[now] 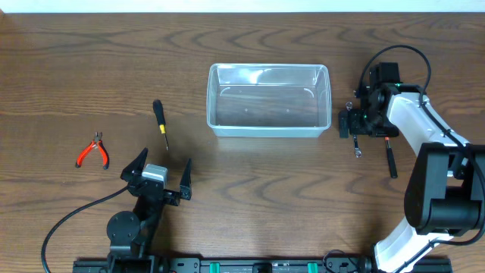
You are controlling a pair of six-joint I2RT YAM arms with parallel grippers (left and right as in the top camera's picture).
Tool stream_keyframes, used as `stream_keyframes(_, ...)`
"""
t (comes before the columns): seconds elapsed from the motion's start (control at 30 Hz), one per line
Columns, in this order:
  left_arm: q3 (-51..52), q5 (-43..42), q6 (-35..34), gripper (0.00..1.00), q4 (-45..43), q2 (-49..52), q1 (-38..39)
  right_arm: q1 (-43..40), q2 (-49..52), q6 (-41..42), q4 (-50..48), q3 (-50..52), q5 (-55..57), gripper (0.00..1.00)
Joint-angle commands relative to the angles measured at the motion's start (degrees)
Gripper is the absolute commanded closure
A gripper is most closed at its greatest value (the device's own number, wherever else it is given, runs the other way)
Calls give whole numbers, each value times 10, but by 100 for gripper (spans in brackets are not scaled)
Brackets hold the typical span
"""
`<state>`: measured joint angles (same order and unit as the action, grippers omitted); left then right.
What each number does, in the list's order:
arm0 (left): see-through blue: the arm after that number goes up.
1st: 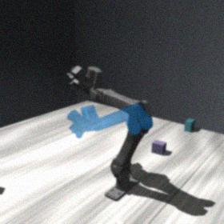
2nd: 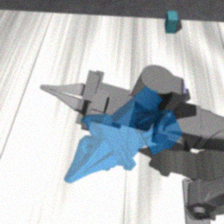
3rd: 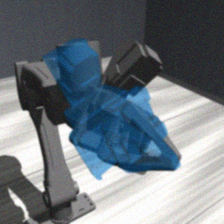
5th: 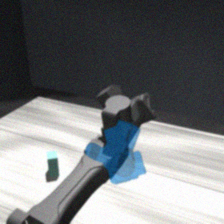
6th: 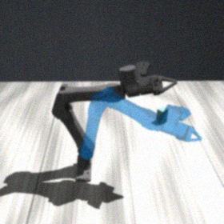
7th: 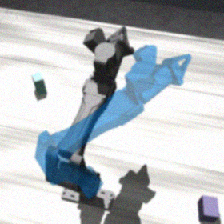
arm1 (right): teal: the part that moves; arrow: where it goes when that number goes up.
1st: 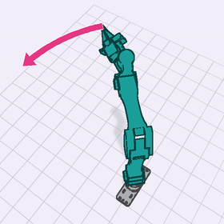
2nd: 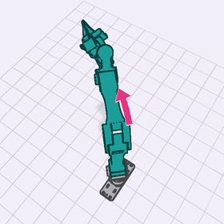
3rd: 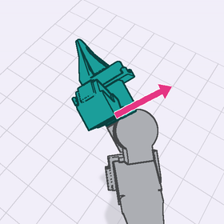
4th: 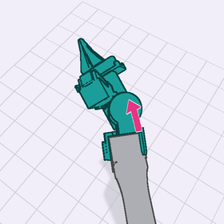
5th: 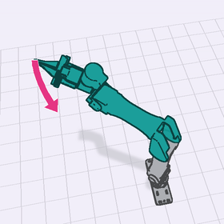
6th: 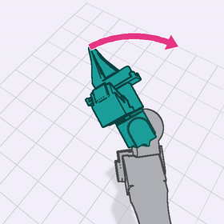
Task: Pack container
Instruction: 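Lower the right gripper around the wrench shaft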
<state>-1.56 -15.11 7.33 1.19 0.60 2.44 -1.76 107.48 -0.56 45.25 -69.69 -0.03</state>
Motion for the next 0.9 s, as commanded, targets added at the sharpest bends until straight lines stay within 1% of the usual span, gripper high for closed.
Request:
stream_keyframes(0.0, 13, -14, -5, 2, 15, -4, -2, -4, 21, 9, -6, -9, 2, 1)
stream_keyframes(0.23, 13, -14, -5, 2, 15, -4, -2, -2, 43, 9, -10, -9, 18, 1)
stream_keyframes(0.87, 13, -14, -5, 2, 15, -4, -2, 36, 45, 1, -30, -9, 55, 1)
